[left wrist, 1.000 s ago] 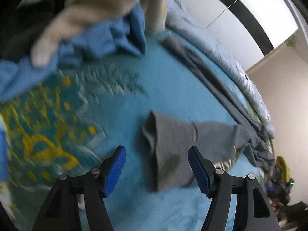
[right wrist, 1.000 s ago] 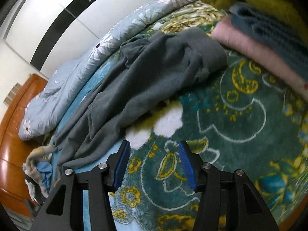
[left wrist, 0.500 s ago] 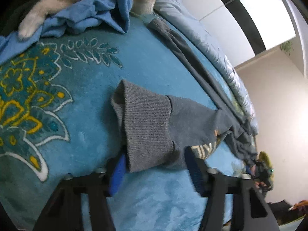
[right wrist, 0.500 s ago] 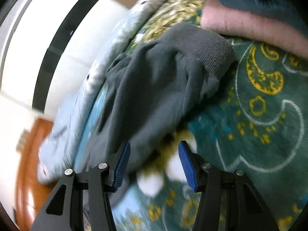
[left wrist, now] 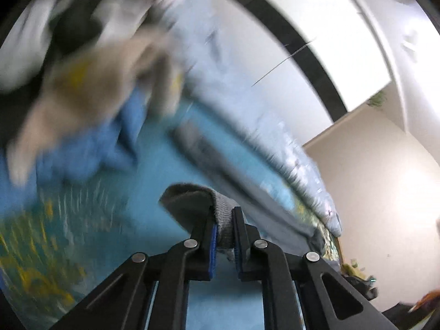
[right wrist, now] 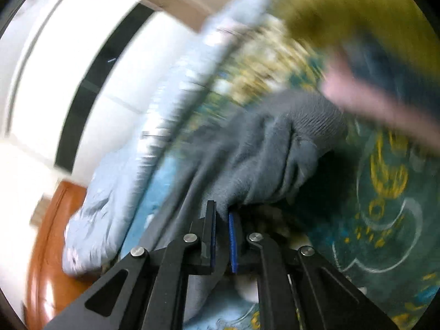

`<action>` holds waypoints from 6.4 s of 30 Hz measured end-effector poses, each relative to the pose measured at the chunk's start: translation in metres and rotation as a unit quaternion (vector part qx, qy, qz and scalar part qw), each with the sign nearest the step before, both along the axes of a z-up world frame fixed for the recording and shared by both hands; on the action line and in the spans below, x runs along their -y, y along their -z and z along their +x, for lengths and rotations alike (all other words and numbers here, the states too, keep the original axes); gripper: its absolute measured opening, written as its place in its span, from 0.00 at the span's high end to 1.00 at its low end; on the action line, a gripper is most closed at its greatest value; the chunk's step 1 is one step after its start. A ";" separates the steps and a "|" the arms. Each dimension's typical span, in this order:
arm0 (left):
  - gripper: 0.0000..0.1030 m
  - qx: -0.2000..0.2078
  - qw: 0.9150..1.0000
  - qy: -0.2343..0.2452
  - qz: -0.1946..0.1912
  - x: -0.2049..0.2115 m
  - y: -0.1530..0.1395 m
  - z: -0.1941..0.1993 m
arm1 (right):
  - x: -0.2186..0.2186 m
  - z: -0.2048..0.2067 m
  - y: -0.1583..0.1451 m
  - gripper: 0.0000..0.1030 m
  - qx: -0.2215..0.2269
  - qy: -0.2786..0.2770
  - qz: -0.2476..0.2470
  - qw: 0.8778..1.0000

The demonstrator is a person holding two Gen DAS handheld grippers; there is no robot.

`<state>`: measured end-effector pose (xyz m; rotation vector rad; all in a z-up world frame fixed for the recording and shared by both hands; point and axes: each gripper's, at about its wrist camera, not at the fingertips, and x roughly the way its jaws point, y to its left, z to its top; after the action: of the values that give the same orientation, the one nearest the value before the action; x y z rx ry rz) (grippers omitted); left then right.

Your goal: Fold clothes

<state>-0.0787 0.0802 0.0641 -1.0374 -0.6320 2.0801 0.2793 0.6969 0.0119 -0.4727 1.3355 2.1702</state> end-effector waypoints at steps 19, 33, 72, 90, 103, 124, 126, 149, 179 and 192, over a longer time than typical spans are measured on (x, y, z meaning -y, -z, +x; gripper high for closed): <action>0.90 0.102 0.990 -0.034 -0.086 0.082 0.107 0.035 | 0.086 0.115 0.067 0.93 0.047 -0.037 -0.029 0.998; 0.86 0.126 0.984 -0.037 -0.121 0.088 0.130 0.032 | 0.085 0.117 0.087 0.92 0.074 -0.035 -0.046 0.996; 0.49 0.161 0.979 -0.026 -0.121 -0.121 0.116 -0.154 | 0.040 0.132 0.070 0.91 0.045 0.070 -0.008 0.996; 0.86 0.142 0.981 -0.052 -0.122 -0.114 0.129 -0.166 | 0.037 0.121 0.081 0.90 0.076 0.053 -0.023 0.995; 0.48 0.088 0.989 -0.004 -0.119 -0.006 0.044 -0.051 | 0.048 0.131 0.092 0.84 0.072 0.051 -0.057 0.994; 0.43 0.195 0.979 -0.049 -0.041 0.098 0.126 0.079 | 0.079 0.147 0.102 0.68 -0.025 0.046 -0.105 0.993; 0.43 0.183 0.981 -0.052 -0.043 0.096 0.122 0.078 | 0.078 0.146 0.105 0.66 -0.034 0.048 -0.111 0.992; 0.94 0.066 0.995 -0.054 0.046 0.035 0.018 -0.025 | 0.038 0.076 -0.015 0.95 -0.138 -0.008 0.000 0.990; 0.69 0.063 0.976 -0.063 -0.197 -0.168 0.073 -0.217 | -0.090 -0.140 0.023 0.73 0.100 -0.031 -0.005 0.994; 0.44 0.158 0.971 -0.049 -0.175 -0.134 0.117 -0.164 | 0.010 -0.053 -0.016 0.35 0.084 -0.106 0.092 0.987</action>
<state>-0.2426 0.2140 -0.0527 -1.5891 -0.4846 2.1795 0.2267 0.6867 0.0275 -0.7363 1.0234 2.3385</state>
